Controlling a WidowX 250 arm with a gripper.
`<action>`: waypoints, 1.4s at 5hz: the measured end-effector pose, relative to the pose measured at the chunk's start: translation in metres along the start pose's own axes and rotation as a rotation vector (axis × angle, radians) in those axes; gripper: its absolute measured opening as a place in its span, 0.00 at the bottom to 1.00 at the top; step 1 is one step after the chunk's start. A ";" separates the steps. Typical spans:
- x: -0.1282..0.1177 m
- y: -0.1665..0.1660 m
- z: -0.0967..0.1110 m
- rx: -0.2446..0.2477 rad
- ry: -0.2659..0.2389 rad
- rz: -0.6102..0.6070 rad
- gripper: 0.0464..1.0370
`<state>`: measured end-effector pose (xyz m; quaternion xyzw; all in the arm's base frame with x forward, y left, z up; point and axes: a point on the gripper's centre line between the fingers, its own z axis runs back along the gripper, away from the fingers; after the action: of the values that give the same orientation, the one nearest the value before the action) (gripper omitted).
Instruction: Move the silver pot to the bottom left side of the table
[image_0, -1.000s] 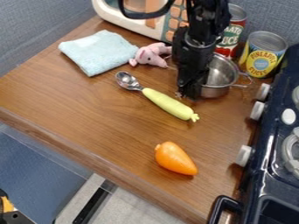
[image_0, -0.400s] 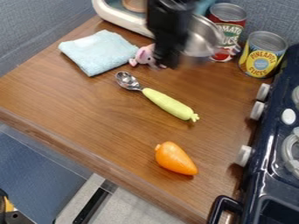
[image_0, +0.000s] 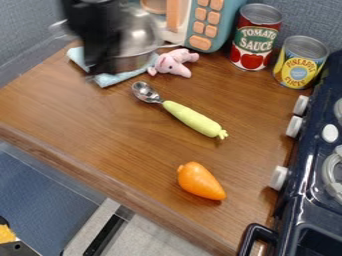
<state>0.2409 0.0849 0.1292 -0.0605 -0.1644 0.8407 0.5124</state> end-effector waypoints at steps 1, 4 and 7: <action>0.050 0.008 -0.019 0.046 -0.045 0.178 0.03; 0.088 0.027 -0.067 0.203 -0.199 0.262 0.03; 0.069 0.032 -0.070 0.208 -0.103 0.139 0.53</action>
<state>0.2006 0.1469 0.0578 0.0250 -0.0979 0.8888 0.4471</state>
